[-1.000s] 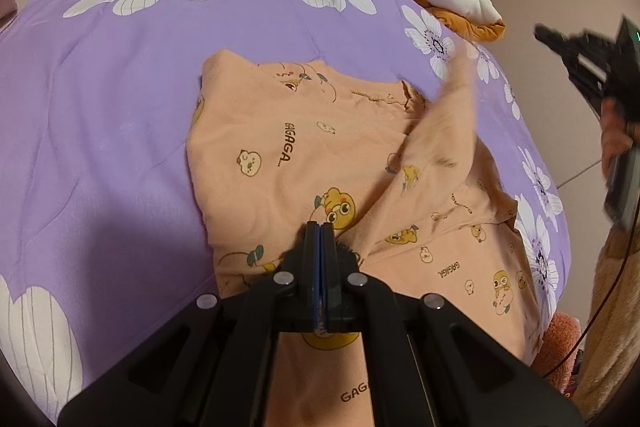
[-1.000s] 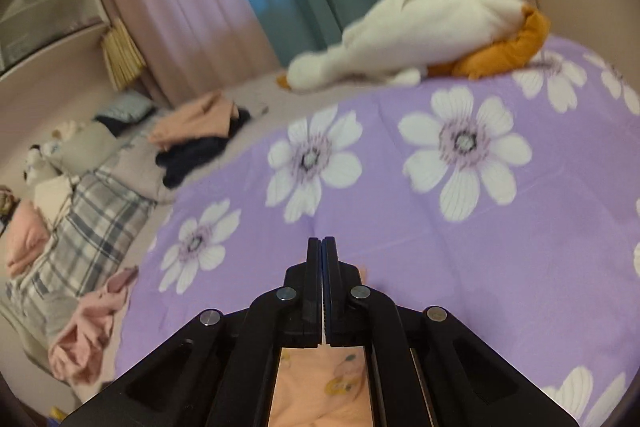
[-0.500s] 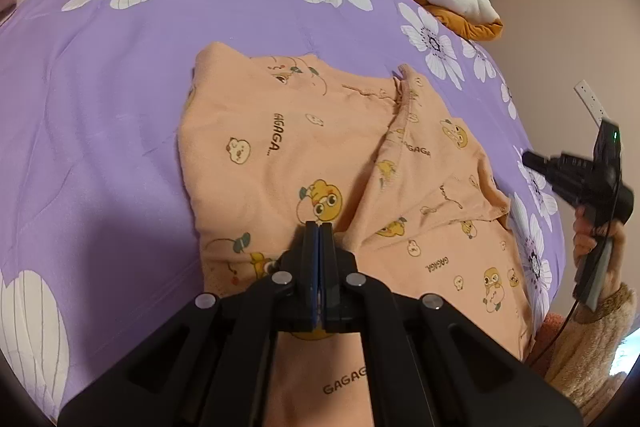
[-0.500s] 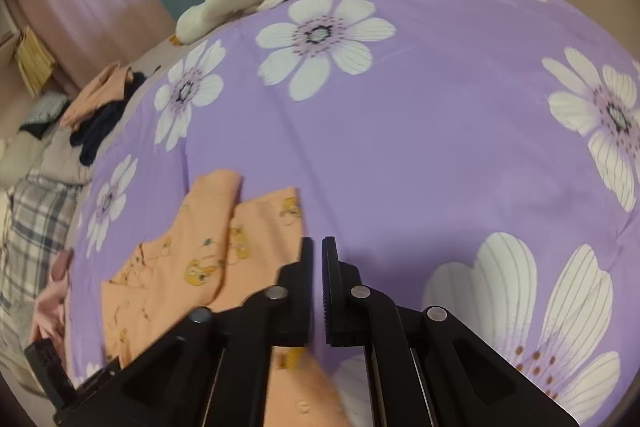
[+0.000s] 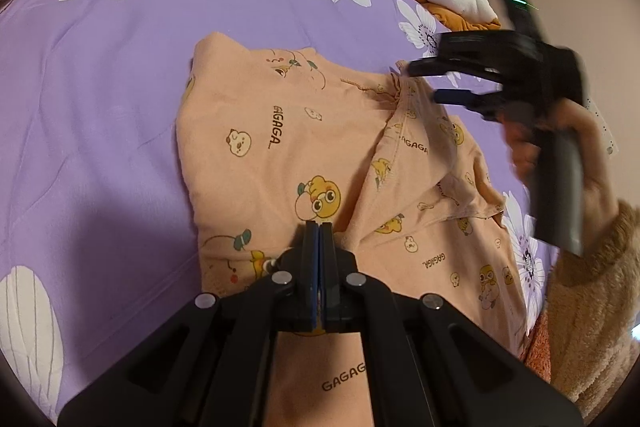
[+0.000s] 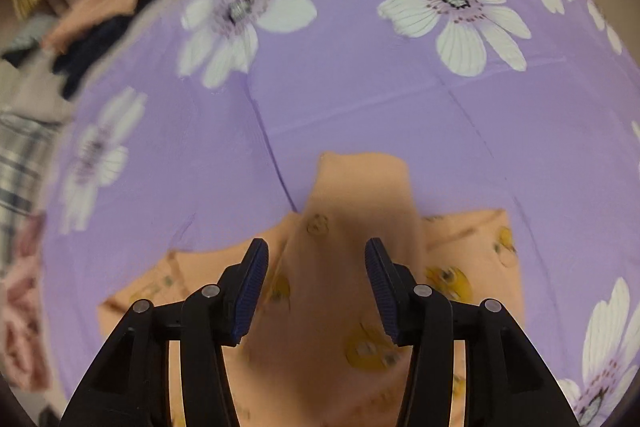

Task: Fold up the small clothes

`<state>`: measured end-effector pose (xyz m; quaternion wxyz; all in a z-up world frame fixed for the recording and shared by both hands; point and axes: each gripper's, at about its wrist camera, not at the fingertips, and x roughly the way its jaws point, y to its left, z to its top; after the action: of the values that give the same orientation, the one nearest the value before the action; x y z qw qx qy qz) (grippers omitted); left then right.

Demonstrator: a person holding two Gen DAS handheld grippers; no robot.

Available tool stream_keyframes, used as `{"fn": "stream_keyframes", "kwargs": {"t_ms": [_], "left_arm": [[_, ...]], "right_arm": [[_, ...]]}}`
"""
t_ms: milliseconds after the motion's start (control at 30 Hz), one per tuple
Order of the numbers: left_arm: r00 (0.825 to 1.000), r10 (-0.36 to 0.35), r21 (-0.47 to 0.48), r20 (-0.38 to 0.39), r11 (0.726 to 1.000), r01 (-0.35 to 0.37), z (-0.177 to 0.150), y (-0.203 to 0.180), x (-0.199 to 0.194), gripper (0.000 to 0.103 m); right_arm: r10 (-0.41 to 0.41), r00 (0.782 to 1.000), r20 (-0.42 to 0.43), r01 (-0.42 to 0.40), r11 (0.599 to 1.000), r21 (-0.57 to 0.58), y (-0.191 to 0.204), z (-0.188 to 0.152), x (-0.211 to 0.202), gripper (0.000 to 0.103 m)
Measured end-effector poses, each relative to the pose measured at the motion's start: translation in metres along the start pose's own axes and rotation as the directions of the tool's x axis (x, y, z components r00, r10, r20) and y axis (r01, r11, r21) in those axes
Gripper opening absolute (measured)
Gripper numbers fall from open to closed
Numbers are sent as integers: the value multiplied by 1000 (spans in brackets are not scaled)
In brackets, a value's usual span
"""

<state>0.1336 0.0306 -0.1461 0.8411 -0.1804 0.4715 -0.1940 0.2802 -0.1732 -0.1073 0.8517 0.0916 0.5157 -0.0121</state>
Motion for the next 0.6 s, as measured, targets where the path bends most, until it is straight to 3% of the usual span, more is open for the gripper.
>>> {"fn": "stream_keyframes", "kwargs": {"t_ms": [67,167,200,300,433,500,600], "left_arm": [[1000,-2,-5,-2,1000,2,0,1,0,0],[1000,-1,-4,-1,1000,1,-1,1,0,0],[1000,0,-3,-1,1000,0,-1,0,0,0],[1000,-3,-10,-4,1000,3,0,2,1,0],[1000,-7,-17,-6,1000,7,0,3,1,0],[1000,-4,-16,-5,1000,4,0,2,1,0],[1000,-3,-18,-4,1000,3,0,2,1,0]], "right_arm": [[-77,997,-14,77,997,-23,11,1,19,49],[-109,994,16,110,993,-42,11,-3,22,20],[-83,996,36,84,996,-28,8,-3,16,10],[82,992,96,-87,995,45,-12,-3,-12,9],[254,945,205,-277,956,95,-57,-26,-55,9],[260,933,250,-294,950,108,-79,-42,-66,9],[283,931,230,-322,934,155,-110,-54,-57,9]]}}
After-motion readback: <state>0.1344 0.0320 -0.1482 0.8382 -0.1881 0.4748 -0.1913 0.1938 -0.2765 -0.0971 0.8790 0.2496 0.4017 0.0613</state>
